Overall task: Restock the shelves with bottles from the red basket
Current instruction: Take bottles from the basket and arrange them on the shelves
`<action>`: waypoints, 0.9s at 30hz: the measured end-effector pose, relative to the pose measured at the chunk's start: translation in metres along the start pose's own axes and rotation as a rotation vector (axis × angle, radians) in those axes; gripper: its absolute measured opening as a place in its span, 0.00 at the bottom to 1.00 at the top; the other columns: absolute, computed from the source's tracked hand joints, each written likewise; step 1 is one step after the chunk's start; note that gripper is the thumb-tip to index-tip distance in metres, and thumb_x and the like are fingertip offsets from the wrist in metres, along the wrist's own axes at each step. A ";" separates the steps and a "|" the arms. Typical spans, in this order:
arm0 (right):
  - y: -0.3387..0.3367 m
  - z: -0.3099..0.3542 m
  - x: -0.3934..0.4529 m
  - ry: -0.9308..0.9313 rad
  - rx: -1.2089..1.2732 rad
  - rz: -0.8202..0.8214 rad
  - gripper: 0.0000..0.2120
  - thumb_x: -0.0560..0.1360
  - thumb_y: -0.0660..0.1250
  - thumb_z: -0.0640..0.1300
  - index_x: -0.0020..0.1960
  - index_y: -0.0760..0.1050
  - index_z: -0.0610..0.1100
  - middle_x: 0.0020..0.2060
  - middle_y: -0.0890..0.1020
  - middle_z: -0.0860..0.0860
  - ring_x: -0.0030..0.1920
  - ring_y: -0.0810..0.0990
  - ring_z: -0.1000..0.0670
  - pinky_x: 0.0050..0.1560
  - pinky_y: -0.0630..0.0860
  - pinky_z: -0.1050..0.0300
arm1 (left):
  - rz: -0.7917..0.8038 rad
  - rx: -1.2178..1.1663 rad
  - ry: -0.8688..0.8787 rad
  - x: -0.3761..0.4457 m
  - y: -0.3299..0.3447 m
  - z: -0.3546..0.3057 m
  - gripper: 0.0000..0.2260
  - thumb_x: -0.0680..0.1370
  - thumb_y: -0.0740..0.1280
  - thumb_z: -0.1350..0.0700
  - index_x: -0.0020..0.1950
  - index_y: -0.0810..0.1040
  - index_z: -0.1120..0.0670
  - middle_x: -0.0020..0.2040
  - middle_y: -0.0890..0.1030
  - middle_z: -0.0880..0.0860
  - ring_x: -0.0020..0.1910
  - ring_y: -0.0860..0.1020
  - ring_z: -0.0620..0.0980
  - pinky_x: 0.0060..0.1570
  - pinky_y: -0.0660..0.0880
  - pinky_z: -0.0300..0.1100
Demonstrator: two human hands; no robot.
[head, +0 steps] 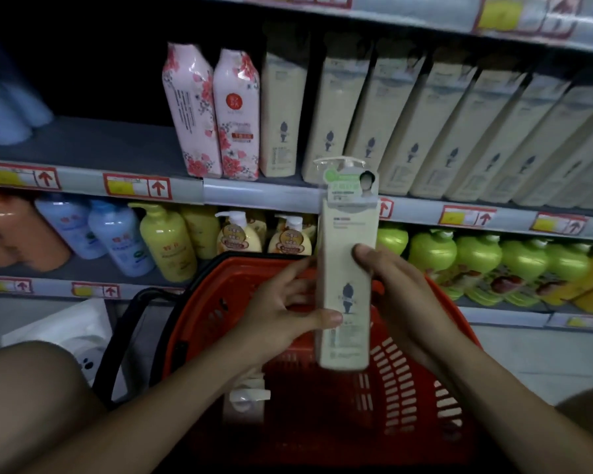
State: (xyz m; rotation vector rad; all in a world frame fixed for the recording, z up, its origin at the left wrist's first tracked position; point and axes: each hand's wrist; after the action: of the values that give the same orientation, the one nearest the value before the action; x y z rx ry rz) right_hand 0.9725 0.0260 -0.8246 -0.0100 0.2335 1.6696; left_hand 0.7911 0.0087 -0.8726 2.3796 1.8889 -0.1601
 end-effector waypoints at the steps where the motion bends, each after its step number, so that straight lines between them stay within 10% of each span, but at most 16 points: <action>1: 0.002 0.006 -0.008 -0.029 -0.015 -0.002 0.16 0.73 0.69 0.50 0.58 0.82 0.43 0.52 0.86 0.46 0.51 0.84 0.49 0.50 0.80 0.55 | 0.002 0.001 0.018 -0.003 0.002 -0.007 0.41 0.64 0.81 0.60 0.72 0.70 0.43 0.58 0.85 0.51 0.59 0.83 0.50 0.60 0.79 0.54; 8: -0.008 0.078 -0.052 -0.250 -0.061 -0.171 0.34 0.62 0.80 0.58 0.63 0.77 0.46 0.58 0.85 0.46 0.60 0.83 0.43 0.63 0.76 0.36 | 0.044 0.060 0.206 -0.015 0.029 -0.097 0.39 0.63 0.82 0.65 0.65 0.74 0.37 0.55 0.85 0.41 0.56 0.83 0.40 0.52 0.81 0.41; 15: -0.042 0.183 -0.091 -0.516 -0.221 -0.285 0.20 0.70 0.76 0.40 0.60 0.79 0.48 0.51 0.86 0.51 0.52 0.84 0.58 0.47 0.81 0.63 | 0.116 -0.044 0.391 0.006 0.094 -0.194 0.38 0.58 0.80 0.70 0.59 0.77 0.40 0.50 0.85 0.36 0.49 0.84 0.38 0.43 0.80 0.36; 20: -0.079 0.195 -0.104 -0.639 -0.287 -0.452 0.30 0.63 0.81 0.53 0.64 0.80 0.51 0.58 0.80 0.50 0.51 0.82 0.63 0.48 0.79 0.67 | 0.156 -0.078 0.322 0.016 0.158 -0.223 0.32 0.57 0.78 0.64 0.57 0.77 0.42 0.43 0.87 0.40 0.40 0.85 0.40 0.36 0.79 0.35; 24: -0.131 0.199 -0.095 -0.660 -0.277 -0.617 0.51 0.46 0.77 0.75 0.62 0.81 0.48 0.56 0.82 0.50 0.50 0.83 0.61 0.47 0.78 0.69 | 0.286 0.021 0.324 0.033 0.210 -0.242 0.07 0.76 0.71 0.62 0.43 0.83 0.50 0.31 0.85 0.47 0.39 0.83 0.49 0.37 0.78 0.42; 27: -0.172 0.224 -0.076 -0.758 -0.211 -0.613 0.40 0.57 0.78 0.67 0.63 0.80 0.48 0.58 0.82 0.49 0.52 0.83 0.61 0.48 0.78 0.69 | 0.224 -0.101 0.349 0.076 0.251 -0.260 0.28 0.57 0.75 0.61 0.53 0.79 0.39 0.41 0.86 0.39 0.47 0.85 0.47 0.42 0.80 0.42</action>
State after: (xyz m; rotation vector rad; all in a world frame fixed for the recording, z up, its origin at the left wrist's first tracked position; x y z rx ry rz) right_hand 1.1797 0.0028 -0.6197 0.3540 -0.4803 0.9851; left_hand 1.0578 0.0622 -0.6230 2.6592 1.6814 0.3814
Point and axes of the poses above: each hand's wrist, its own x-axis towards the middle knuckle, its own y-axis out of the palm, z = x × y
